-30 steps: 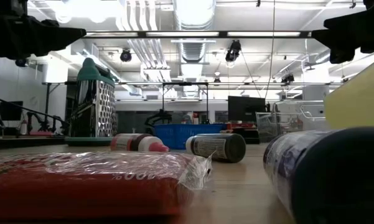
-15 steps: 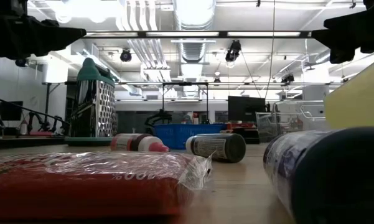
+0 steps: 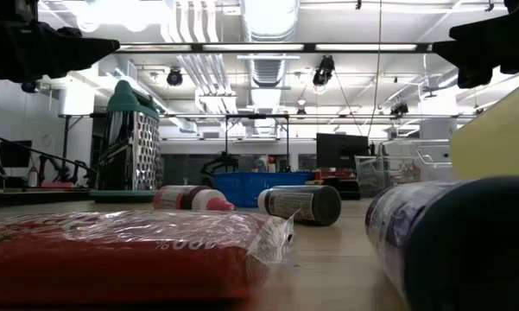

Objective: Pick & Place Food Item

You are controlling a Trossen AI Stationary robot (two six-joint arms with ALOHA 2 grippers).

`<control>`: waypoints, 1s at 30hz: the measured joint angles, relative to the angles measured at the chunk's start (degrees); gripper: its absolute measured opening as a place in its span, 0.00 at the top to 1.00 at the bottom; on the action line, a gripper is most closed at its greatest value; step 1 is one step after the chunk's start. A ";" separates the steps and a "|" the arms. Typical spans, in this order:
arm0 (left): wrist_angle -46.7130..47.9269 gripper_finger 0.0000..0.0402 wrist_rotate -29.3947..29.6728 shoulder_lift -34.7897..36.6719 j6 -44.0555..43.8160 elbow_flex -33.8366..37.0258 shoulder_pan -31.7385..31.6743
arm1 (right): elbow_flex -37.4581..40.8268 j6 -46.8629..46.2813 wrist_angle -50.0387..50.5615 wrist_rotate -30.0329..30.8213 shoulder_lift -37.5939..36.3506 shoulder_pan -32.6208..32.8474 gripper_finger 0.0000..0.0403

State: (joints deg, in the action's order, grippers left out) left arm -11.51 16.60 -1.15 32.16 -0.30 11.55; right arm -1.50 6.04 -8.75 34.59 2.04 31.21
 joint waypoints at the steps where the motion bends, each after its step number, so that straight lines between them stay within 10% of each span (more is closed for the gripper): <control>1: 0.00 0.62 0.01 0.00 0.00 -0.01 0.02 | 0.02 0.00 0.00 0.02 -0.02 0.01 0.54; 30: 0.00 0.62 0.02 -0.02 -0.02 0.00 0.00 | 0.00 10.50 0.00 0.04 -0.02 -0.01 0.54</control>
State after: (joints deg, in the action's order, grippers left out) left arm -11.51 16.62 -1.17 32.14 -0.30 11.55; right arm -1.49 16.54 -8.75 34.63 2.02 31.20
